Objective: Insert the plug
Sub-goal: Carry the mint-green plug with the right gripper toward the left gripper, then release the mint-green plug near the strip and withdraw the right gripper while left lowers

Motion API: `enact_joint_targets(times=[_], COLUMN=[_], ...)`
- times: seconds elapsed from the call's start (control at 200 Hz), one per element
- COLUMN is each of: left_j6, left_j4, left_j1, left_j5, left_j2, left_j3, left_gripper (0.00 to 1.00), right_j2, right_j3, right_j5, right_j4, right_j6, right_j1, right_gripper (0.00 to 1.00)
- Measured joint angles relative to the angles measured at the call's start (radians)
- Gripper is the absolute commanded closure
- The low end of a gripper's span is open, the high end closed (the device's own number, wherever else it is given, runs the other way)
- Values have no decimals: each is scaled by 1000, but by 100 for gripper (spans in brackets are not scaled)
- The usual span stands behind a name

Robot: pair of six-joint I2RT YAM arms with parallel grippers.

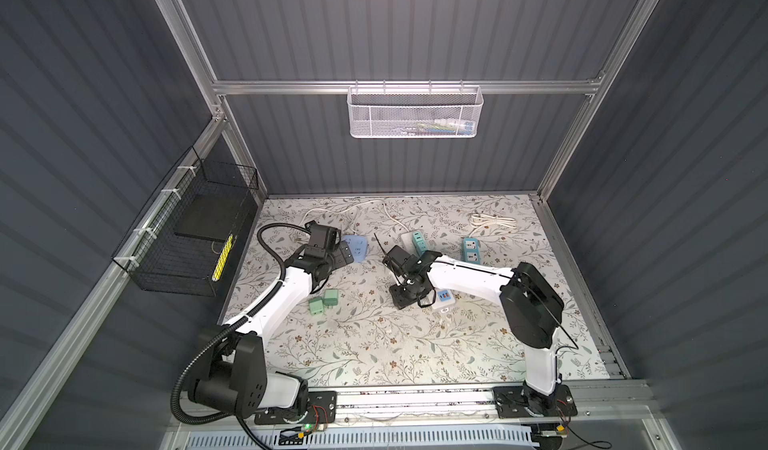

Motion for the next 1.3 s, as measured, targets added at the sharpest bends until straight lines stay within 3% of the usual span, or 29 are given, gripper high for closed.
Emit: enact_joint_targets(times=[0.17, 0.315, 0.5, 0.75, 0.981, 1.161, 1.301], left_j6=[16, 39, 60, 130, 271, 386, 463], left_j4=[-10, -11, -20, -79, -186, -271, -325], left_j1=[0, 0, 0, -17, -239, -388, -457], left_j5=[28, 40, 58, 92, 94, 134, 172], left_j2=[0, 1, 12, 87, 193, 251, 335], left_j3=[0, 0, 5, 84, 177, 196, 232], left_gripper=[0, 0, 0, 4, 5, 12, 15], right_j2=[18, 18, 0, -164, -415, -667, -754], right_j3=[10, 9, -11, -40, -127, -273, -360], right_j5=[-32, -59, -95, -103, -49, 8, 38], right_j4=[-6, -3, 11, 39, 89, 143, 155], right_j6=[-49, -71, -81, -77, -35, 11, 18], right_j1=[-1, -5, -29, -52, -108, -280, -371], right_gripper=[55, 44, 38, 38, 37, 34, 29])
